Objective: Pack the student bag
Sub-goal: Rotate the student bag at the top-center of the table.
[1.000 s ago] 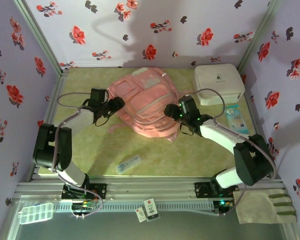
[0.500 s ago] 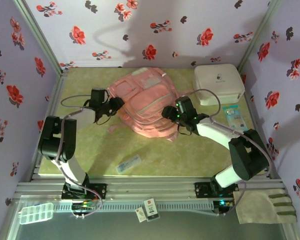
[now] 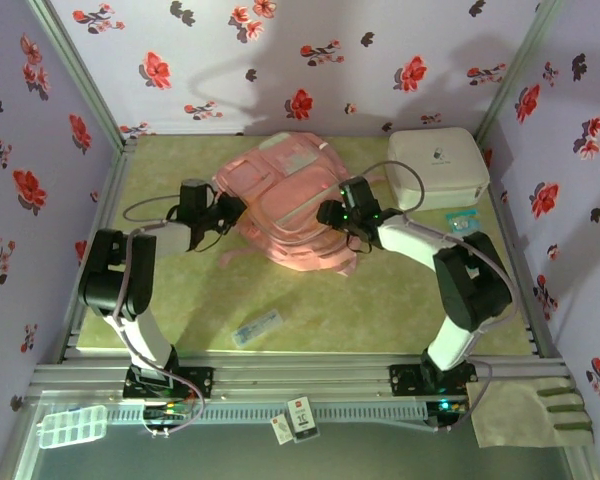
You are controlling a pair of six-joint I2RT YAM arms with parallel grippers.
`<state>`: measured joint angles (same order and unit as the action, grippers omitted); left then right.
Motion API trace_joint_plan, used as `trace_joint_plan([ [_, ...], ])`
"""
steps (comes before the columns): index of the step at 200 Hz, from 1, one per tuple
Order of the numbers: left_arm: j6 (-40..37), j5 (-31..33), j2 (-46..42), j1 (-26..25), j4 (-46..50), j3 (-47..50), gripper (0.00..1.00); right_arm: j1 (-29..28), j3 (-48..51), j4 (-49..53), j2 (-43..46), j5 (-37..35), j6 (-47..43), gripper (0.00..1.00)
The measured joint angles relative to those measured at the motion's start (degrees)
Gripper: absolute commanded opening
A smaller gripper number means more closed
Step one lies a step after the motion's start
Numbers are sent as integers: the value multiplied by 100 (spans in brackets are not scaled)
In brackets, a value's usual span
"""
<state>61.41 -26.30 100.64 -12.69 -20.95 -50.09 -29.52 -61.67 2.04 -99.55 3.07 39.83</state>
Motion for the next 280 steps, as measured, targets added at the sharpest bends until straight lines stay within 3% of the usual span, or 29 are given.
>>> trace_joint_plan([
  [72,592,426,-942,4,-271,892,0,321,-1622,133,-1283,507,-483,57],
  [104,710,535,-1019,-118,-122,879,0,378,-1596,570,-981,286,-494,61],
  [137,813,577,-1019,-260,-24,804,0,282,-1196,1152,2,-48,-492,61],
  [171,922,579,-1023,-317,2,780,0,-470,-968,1370,645,-221,-365,58],
  [222,1005,625,-1080,-382,55,780,0,-1906,-782,1029,356,-238,184,50],
  [280,1003,625,-1189,-422,223,769,0,-2378,-999,809,-544,-496,376,40],
])
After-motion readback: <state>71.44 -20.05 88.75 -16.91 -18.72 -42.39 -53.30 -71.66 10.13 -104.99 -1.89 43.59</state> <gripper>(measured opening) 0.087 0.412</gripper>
